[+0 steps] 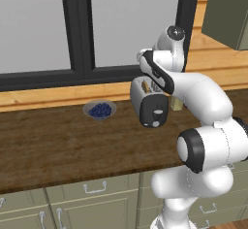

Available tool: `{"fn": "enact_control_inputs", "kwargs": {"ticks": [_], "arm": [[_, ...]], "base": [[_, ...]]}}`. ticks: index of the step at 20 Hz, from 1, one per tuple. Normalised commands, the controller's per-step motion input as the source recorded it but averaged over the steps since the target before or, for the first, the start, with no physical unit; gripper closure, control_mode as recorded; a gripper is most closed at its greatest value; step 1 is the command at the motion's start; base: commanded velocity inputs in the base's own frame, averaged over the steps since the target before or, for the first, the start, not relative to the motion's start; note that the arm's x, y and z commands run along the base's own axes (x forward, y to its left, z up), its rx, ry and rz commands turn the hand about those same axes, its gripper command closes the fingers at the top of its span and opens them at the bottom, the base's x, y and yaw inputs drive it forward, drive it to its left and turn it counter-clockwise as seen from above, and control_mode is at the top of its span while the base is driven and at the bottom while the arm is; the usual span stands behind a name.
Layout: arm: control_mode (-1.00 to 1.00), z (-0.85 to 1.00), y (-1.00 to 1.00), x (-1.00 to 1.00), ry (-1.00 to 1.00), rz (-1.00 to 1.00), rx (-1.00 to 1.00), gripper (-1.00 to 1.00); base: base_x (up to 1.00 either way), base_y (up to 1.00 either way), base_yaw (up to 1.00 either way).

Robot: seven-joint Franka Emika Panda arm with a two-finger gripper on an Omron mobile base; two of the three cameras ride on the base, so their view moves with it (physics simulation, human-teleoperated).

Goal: Start the toaster. Once the lever pops up, take the bread to the plate on the dining counter.

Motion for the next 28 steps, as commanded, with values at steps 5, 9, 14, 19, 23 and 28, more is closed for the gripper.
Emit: {"fn": "enact_control_inputs", "kwargs": {"ticks": [5, 9, 14, 19, 23, 28], "arm": [[-1.0, 0.0, 0.0, 0.0, 0.0, 0.0, 0.0, -1.0], [-1.0, 0.0, 0.0, 0.0, 0.0, 0.0, 0.0, -1.0], [-1.0, 0.0, 0.0, 0.0, 0.0, 0.0, 0.0, -1.0], [-1.0, 0.0, 0.0, 0.0, 0.0, 0.0, 0.0, -1.0], [-1.0, -0.17, -0.05, -0.13, 0.0, 0.0, -0.01, -1.0], [-1.0, -0.16, -0.04, -0.24, 0.0, 0.0, -0.02, -1.0]], "base": [[0.0, 0.0, 0.0], [0.0, 0.0, 0.0], [0.0, 0.0, 0.0], [0.0, 0.0, 0.0], [0.0, 0.0, 0.0], [0.0, 0.0, 0.0]]}}
